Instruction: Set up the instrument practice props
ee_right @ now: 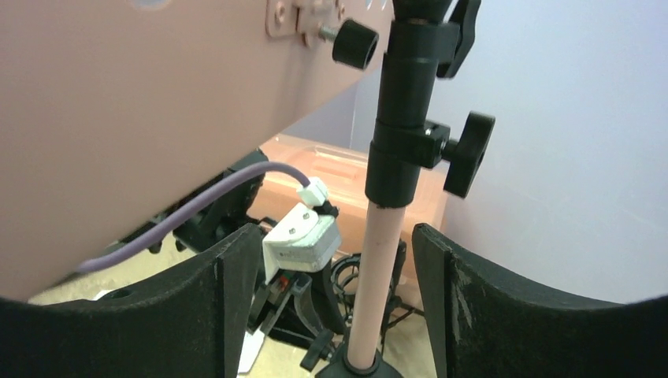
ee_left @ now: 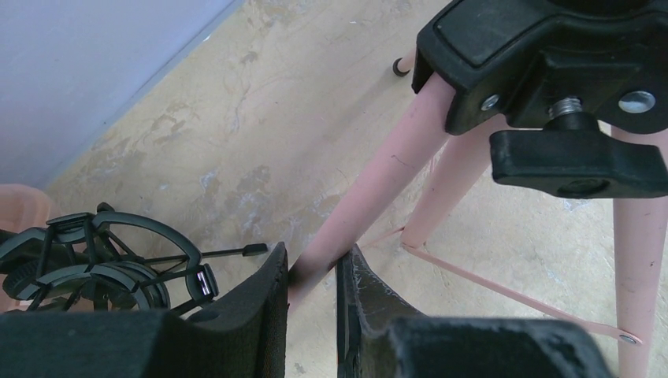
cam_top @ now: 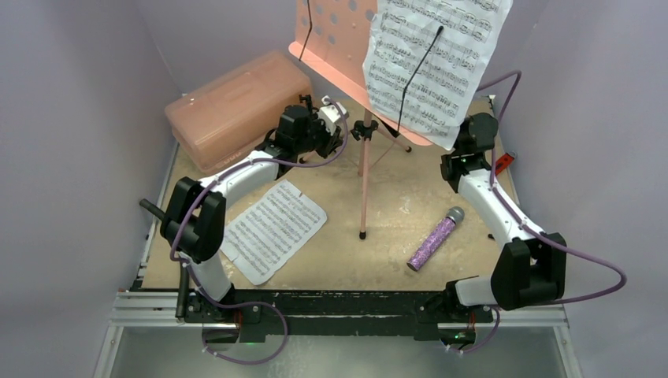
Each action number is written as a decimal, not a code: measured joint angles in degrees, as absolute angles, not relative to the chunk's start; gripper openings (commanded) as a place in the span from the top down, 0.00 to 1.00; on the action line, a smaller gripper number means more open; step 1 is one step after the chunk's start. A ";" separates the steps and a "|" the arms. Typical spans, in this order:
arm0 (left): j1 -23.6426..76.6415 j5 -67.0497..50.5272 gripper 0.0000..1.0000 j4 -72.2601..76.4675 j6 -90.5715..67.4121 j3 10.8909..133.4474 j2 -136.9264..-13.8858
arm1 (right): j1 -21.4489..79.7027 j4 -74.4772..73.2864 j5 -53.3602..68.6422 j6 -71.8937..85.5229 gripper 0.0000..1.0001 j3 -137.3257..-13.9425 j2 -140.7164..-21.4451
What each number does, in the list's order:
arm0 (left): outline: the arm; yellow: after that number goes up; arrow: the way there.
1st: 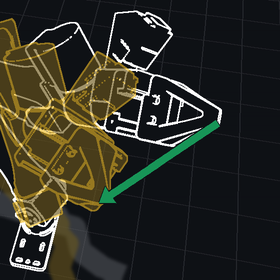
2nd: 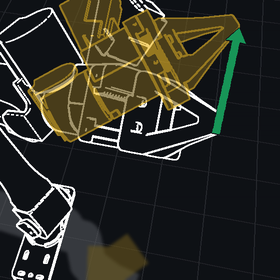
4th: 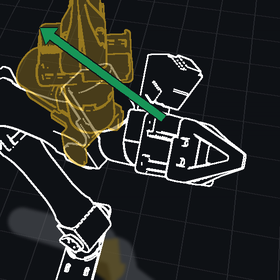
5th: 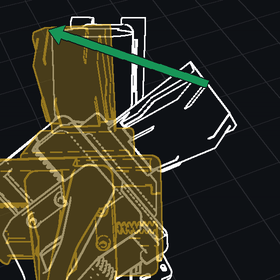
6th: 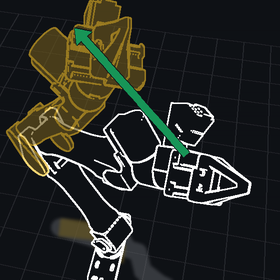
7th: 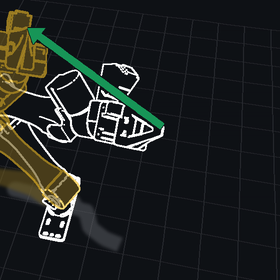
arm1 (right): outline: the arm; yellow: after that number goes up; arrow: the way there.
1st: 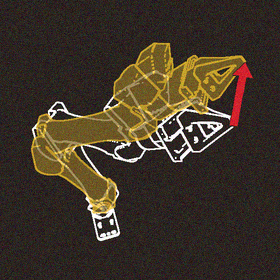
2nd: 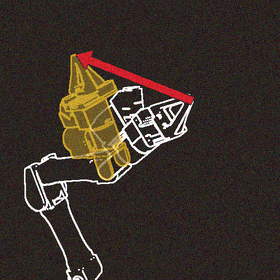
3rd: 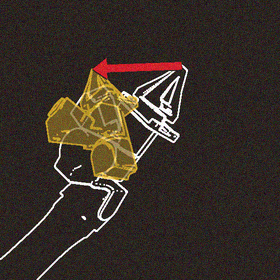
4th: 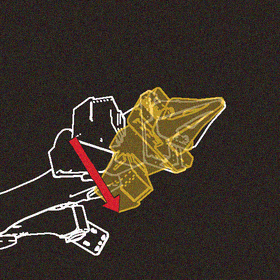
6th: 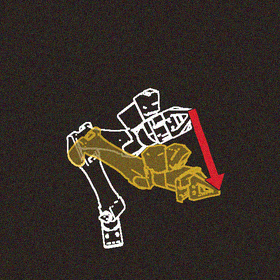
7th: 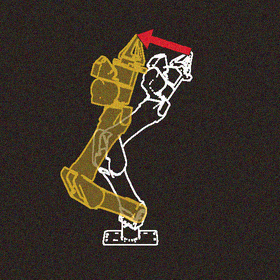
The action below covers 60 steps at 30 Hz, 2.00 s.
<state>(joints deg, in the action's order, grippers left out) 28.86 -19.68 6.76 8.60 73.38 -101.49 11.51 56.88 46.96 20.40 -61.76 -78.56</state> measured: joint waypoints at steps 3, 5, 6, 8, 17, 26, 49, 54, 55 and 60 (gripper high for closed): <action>28.82 -19.64 1.00 7.09 8.60 72.95 -101.16 | 11.57 55.61 46.94 19.68 0.20 -60.60 -78.24; 28.77 -19.66 1.00 7.81 8.58 72.34 -100.86 | 11.60 55.07 46.81 19.31 0.17 -59.57 -78.24; 28.73 -19.64 1.00 8.12 8.56 72.07 -100.71 | 11.62 54.52 46.57 19.16 0.16 -59.07 -78.24; 28.58 -19.64 1.00 8.71 8.51 71.72 -100.53 | 11.66 53.30 45.89 18.79 0.13 -58.22 -78.19; 29.41 -14.37 1.00 12.73 3.38 68.66 -98.91 | 13.54 44.82 41.43 15.35 0.02 -53.41 -73.23; 33.15 0.30 1.00 14.26 -4.34 66.81 -97.27 | 19.00 32.80 32.27 9.41 0.06 -49.89 -71.22; 34.92 9.96 1.00 1.96 -18.85 63.83 -98.17 | 21.26 27.11 30.17 10.22 1.00 -51.05 -85.80; 34.92 11.62 1.00 1.61 -21.58 63.83 -98.17 | 20.12 21.12 31.75 6.46 1.00 -54.24 -86.06; 34.92 11.73 1.00 1.69 -21.87 63.83 -98.17 | 19.73 19.66 32.34 5.45 1.00 -55.13 -86.35; 34.89 11.57 1.00 4.34 -20.27 63.31 -98.00 | 18.11 14.98 35.16 1.87 1.00 -58.24 -87.74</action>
